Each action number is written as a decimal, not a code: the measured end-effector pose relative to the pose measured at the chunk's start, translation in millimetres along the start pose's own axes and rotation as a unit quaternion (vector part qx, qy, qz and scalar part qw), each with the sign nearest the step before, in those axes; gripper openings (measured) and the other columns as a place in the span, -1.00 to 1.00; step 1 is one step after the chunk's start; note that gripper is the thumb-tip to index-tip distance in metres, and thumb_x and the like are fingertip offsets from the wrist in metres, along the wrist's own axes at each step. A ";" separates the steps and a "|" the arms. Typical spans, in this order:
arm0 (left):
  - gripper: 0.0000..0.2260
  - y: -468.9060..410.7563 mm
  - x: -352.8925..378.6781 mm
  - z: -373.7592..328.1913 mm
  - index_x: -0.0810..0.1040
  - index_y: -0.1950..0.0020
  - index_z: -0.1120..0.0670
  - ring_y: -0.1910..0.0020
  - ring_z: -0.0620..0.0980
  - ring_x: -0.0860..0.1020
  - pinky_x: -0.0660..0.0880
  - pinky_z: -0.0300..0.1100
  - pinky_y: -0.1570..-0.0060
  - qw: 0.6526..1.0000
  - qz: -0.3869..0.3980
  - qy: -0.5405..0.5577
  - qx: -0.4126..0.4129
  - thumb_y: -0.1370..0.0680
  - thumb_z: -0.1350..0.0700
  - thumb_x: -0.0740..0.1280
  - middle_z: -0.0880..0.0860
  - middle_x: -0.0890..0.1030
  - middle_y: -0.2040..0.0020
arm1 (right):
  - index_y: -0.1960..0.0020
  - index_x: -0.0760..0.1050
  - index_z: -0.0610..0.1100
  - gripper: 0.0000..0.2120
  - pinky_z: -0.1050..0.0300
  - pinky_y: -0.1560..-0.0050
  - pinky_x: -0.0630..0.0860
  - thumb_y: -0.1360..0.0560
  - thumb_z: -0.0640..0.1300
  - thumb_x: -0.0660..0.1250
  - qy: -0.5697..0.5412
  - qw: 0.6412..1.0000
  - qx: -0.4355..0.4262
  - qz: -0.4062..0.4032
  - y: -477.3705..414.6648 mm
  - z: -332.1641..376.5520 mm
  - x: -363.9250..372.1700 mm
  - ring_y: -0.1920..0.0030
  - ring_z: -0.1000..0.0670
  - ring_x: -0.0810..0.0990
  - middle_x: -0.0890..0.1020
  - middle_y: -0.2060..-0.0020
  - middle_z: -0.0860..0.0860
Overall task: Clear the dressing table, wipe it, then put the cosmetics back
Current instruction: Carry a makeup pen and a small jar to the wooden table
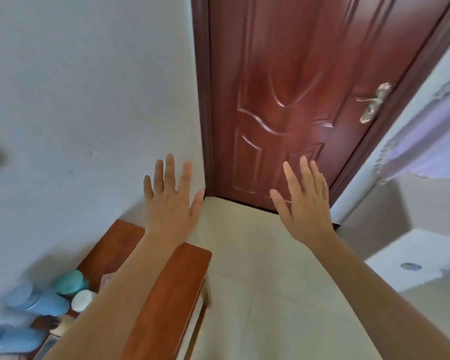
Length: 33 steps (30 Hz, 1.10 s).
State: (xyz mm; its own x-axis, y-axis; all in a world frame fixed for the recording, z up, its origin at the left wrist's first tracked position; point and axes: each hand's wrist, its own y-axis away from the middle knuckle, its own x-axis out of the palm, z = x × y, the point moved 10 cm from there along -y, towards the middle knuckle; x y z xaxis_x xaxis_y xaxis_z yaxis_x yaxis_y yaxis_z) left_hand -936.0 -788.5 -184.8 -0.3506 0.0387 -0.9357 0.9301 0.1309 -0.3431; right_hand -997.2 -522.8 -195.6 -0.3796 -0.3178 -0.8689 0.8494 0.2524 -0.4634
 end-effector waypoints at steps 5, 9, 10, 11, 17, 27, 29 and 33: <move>-0.42 -27.9 -23.3 -166.2 0.13 -0.57 0.08 -0.54 0.25 0.08 0.14 0.28 -0.43 0.992 -0.034 0.057 0.103 -0.62 -0.19 -0.01 0.23 0.10 -0.56 | -0.58 0.14 -0.04 -0.40 -0.21 -0.52 0.08 -0.62 0.20 0.09 0.027 0.993 0.082 -0.076 54.8 -129.8 -96.9 -0.57 -0.21 0.03 0.12 -0.56 -0.20; -0.43 0.2 -18.1 -327.2 0.21 -0.55 0.10 -0.52 0.25 0.14 0.22 0.29 -0.38 0.975 -0.036 0.102 0.193 -0.62 -0.18 0.03 0.24 0.18 -0.54 | -0.58 0.15 -0.07 -0.39 -0.24 -0.49 0.13 -0.62 0.21 0.08 0.057 0.981 0.160 -0.099 136.6 -248.5 -162.9 -0.56 -0.23 0.06 0.16 -0.54 -0.23; -0.43 12.6 -15.6 -367.6 0.20 -0.55 0.09 -0.52 0.24 0.13 0.23 0.28 -0.38 0.970 -0.035 0.110 0.213 -0.61 -0.18 0.04 0.24 0.18 -0.54 | -0.58 0.14 -0.08 -0.38 -0.25 -0.48 0.14 -0.62 0.20 0.08 0.063 0.976 0.180 -0.104 160.6 -279.1 -179.6 -0.56 -0.23 0.05 0.14 -0.55 -0.22; -0.42 25.0 -13.6 -405.7 0.20 -0.55 0.09 -0.53 0.23 0.12 0.22 0.27 -0.39 0.965 -0.032 0.123 0.227 -0.61 -0.18 0.05 0.23 0.17 -0.54 | -0.58 0.13 -0.07 -0.38 -0.26 -0.48 0.15 -0.62 0.20 0.10 0.070 0.971 0.200 -0.109 184.7 -308.9 -195.7 -0.56 -0.23 0.05 0.13 -0.56 -0.21; -0.42 71.2 -5.6 -591.4 0.18 -0.56 0.08 -0.54 0.22 0.09 0.20 0.27 -0.40 0.942 -0.001 0.168 0.289 -0.61 -0.20 0.03 0.22 0.16 -0.55 | -0.60 0.03 -0.02 -0.33 -0.24 -0.50 0.10 -0.60 0.25 0.07 0.111 0.943 0.300 -0.094 294.2 -454.0 -267.9 -0.58 -0.19 -0.02 0.02 -0.59 -0.15; -0.42 71.6 58.5 -775.7 0.21 -0.55 0.10 -0.52 0.26 0.14 0.20 0.27 -0.40 0.907 0.032 0.131 0.400 -0.61 -0.18 0.07 0.24 0.17 -0.55 | -0.60 0.02 -0.04 -0.32 -0.17 -0.52 0.04 -0.60 0.25 0.07 0.120 0.916 0.375 -0.071 347.9 -613.9 -261.8 -0.58 -0.20 -0.02 0.05 -0.57 -0.19; -0.41 54.8 84.4 -810.9 0.20 -0.55 0.10 -0.53 0.25 0.13 0.21 0.28 -0.40 0.902 0.045 0.130 0.409 -0.61 -0.19 0.06 0.24 0.17 -0.55 | -0.60 0.02 -0.03 -0.33 -0.16 -0.52 0.01 -0.60 0.26 0.05 0.119 0.915 0.381 -0.058 337.1 -650.2 -250.3 -0.58 -0.20 -0.02 0.02 -0.58 -0.18; -0.39 -3.6 121.7 -887.7 0.16 -0.57 0.09 -0.55 0.22 0.07 0.16 0.28 -0.43 0.904 0.074 0.132 0.400 -0.60 -0.22 -0.03 0.21 0.09 -0.57 | -0.60 0.00 0.02 -0.32 -0.16 -0.55 -0.05 -0.59 0.33 -0.08 0.132 0.914 0.383 -0.011 290.8 -732.3 -238.6 -0.58 -0.16 -0.11 -0.08 -0.60 -0.10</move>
State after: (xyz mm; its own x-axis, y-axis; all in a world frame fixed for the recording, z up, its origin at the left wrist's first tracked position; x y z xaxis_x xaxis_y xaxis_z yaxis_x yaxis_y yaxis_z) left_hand -1079.0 95.2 -224.7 -0.1311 0.2467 -0.9602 0.7131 -0.6494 -0.2642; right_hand -928.1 295.7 -250.5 -0.3885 -0.0585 -0.9196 0.8099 -0.4976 -0.3105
